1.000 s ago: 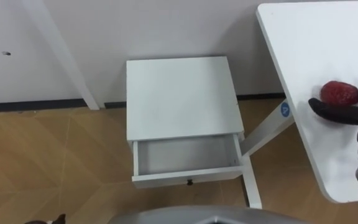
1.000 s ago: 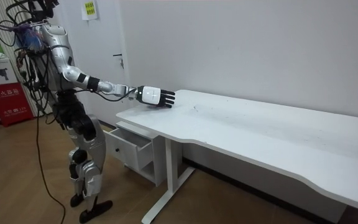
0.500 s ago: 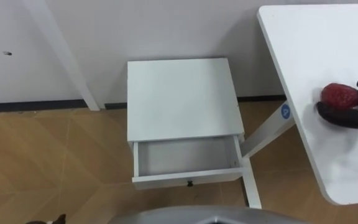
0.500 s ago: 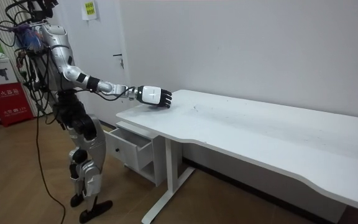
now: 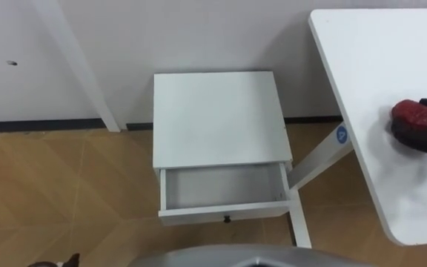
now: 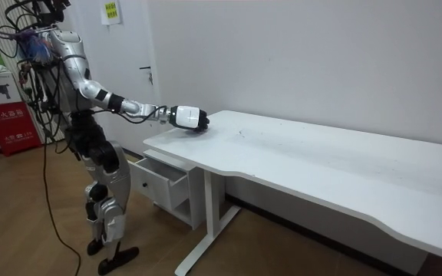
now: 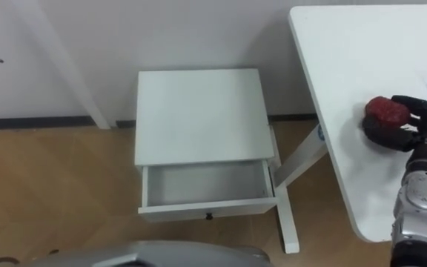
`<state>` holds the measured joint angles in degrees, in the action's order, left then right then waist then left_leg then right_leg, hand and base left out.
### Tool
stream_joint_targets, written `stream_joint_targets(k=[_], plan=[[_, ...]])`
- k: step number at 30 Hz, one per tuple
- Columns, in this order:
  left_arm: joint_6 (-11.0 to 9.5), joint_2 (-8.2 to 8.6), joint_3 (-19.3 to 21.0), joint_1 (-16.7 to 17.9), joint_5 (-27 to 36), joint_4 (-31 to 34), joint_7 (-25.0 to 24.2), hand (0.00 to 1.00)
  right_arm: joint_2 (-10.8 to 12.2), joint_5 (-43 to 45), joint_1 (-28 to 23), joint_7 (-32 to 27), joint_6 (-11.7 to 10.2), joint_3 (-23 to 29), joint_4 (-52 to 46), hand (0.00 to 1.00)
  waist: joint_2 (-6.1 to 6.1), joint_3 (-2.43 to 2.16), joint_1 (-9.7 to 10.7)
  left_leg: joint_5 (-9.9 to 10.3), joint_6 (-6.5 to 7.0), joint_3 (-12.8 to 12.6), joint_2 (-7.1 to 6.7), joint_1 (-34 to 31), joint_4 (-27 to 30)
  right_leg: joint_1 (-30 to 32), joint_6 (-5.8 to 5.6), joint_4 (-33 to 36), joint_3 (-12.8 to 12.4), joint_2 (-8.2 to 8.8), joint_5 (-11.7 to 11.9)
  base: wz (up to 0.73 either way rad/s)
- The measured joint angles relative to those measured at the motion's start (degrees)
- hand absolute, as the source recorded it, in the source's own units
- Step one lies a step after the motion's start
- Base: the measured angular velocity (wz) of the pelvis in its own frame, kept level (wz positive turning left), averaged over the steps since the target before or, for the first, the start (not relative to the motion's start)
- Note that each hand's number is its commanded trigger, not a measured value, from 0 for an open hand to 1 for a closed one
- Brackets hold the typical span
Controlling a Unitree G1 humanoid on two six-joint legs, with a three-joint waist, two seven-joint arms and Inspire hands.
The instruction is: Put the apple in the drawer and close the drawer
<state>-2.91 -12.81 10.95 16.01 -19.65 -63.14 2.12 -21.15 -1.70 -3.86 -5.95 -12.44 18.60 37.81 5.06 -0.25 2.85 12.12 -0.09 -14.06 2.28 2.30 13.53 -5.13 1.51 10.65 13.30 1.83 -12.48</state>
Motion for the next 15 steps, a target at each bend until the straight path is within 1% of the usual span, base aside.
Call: stream_joint_targets(k=[4, 6, 9, 12, 13, 15], plan=[[0.09, -0.06, -1.11, -0.9, 0.18, -1.21, 0.09, 0.0, 0.01, 0.06, 0.65, 1.98, 0.07, -2.29, -0.69, 1.0, 0.38, -0.06, -0.2, 0.0, 0.0, 0.18, 0.01, 0.04, 0.0, -0.01, 0.04, 0.33, -0.05, -0.04, 0.03, 0.0], [0.18, -0.06, -2.33, -1.17, 0.22, -1.32, 0.03, 0.0, 0.08, 1.85, 0.83, 3.65, 1.03, -4.21, -3.29, 1.0, 0.46, 0.01, -0.23, 0.0, 0.0, 0.12, 0.0, -0.13, 0.03, 0.06, 0.08, 0.32, -0.36, -0.11, 0.1, 0.0], [0.5, -0.05, -3.07, -1.35, -0.11, -1.29, -0.1, 0.0, 0.36, 5.12, 0.57, 5.57, 2.38, -7.04, -8.01, 1.0, 0.43, 0.04, -0.39, 0.01, -0.01, 0.08, 0.02, -0.2, 0.1, 0.07, 0.08, 0.15, -0.32, -0.11, 0.11, 0.0], [0.53, -0.04, -3.57, -1.69, -0.08, -1.14, -0.18, 0.0, 0.45, 8.27, 0.56, 7.55, 2.6, -9.72, -11.76, 1.0, 0.16, 0.12, -1.11, 0.03, 0.01, 0.16, 0.02, -0.69, 0.37, 0.13, 0.08, 0.24, -0.21, -0.06, 0.11, 0.0], [0.53, -0.07, -4.07, -1.82, -0.08, -1.09, -0.17, 0.0, 0.46, 8.52, 0.56, 7.96, 2.6, -10.42, -12.41, 1.0, 0.03, 0.17, -1.38, 0.03, 0.02, 0.22, 0.09, -0.85, 0.53, 0.12, 0.08, 0.43, -0.22, -0.04, 0.12, 0.05], [0.43, 0.08, -5.74, -2.57, -0.24, -0.96, -0.38, 0.0, 0.72, 11.0, 0.52, 9.78, 2.87, -13.71, -14.65, 1.0, -0.73, 0.6, -1.72, 0.42, 0.09, 0.54, 0.15, -1.84, 1.39, 0.45, 0.07, 0.91, 0.26, -0.01, 0.11, 0.11]])
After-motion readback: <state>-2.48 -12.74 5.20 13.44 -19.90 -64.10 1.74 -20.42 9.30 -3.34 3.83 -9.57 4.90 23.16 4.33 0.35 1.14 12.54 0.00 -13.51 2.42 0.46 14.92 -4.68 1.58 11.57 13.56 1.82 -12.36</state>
